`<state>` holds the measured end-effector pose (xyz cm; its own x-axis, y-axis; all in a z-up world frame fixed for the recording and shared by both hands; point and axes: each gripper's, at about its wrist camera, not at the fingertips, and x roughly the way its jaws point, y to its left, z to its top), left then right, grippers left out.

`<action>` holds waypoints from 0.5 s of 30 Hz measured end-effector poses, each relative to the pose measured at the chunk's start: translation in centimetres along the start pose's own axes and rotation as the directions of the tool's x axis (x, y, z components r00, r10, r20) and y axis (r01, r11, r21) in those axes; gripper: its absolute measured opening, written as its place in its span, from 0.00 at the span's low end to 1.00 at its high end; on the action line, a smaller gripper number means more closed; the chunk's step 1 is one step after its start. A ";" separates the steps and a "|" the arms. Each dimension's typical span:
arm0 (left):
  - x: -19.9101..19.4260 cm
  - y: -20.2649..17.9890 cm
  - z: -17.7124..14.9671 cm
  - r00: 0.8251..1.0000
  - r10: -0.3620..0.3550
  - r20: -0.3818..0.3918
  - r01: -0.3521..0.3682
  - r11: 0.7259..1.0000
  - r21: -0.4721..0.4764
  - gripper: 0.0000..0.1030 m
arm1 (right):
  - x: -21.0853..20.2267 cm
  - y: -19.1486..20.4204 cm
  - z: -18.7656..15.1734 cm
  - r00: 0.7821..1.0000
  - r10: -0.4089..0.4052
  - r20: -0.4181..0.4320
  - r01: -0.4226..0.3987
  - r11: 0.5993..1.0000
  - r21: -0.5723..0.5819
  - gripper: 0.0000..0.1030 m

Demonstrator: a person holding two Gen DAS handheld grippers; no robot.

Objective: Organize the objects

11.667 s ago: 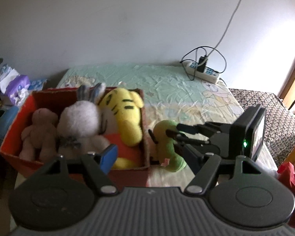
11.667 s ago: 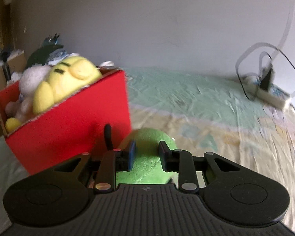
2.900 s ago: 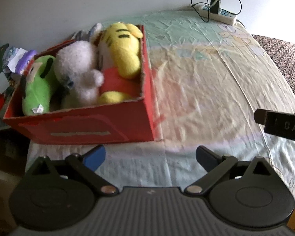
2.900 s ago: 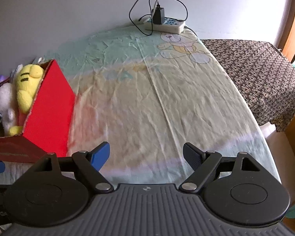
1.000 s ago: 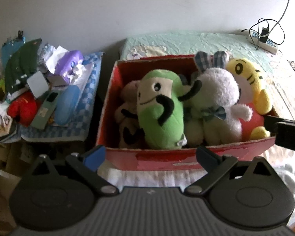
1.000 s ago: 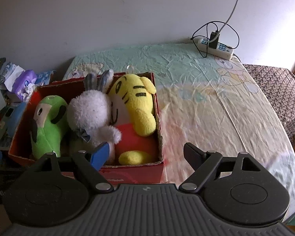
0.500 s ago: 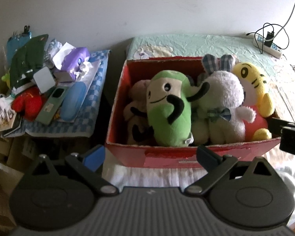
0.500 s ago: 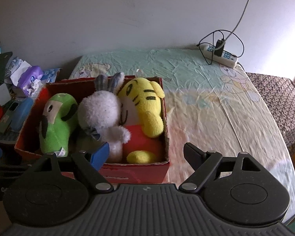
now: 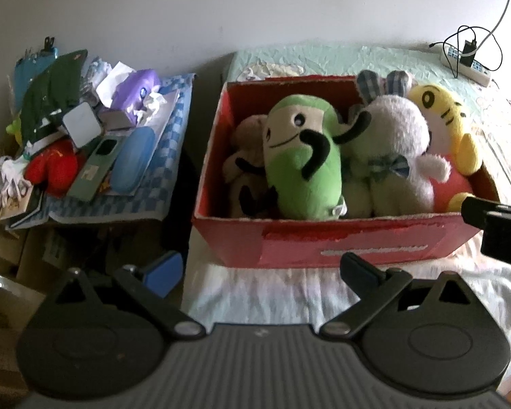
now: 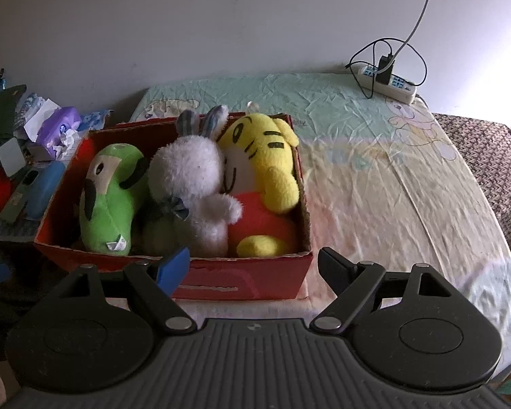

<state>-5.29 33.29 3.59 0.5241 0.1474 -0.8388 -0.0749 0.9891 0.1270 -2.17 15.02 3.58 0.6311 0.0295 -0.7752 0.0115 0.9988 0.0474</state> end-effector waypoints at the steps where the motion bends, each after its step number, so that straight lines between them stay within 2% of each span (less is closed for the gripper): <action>1: 0.0 0.0 -0.1 1.000 0.004 -0.003 -0.004 1.000 -0.001 0.96 | 0.1 0.0 0.0 1.000 0.004 -0.003 -0.004 1.000 0.000 0.82; 7: 0.2 0.2 -0.2 1.000 0.014 -0.019 -0.014 1.000 -0.022 0.96 | 0.7 0.1 0.4 1.000 0.003 -0.015 -0.003 1.000 -0.009 0.82; 11: 0.0 0.2 0.0 1.000 0.013 -0.001 -0.013 1.000 -0.015 0.96 | 0.9 0.1 0.4 1.000 -0.009 -0.012 0.008 1.000 -0.014 0.82; 15: 0.2 0.1 0.4 1.000 -0.007 -0.002 0.007 1.000 -0.027 0.96 | 0.9 0.1 0.7 1.000 -0.019 0.001 0.019 1.000 -0.014 0.82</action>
<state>-4.87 33.42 3.61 0.5233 0.1404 -0.8405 -0.0942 0.9898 0.1067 -1.06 15.12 3.36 0.6312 0.0103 -0.7756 0.0124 0.9996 0.0235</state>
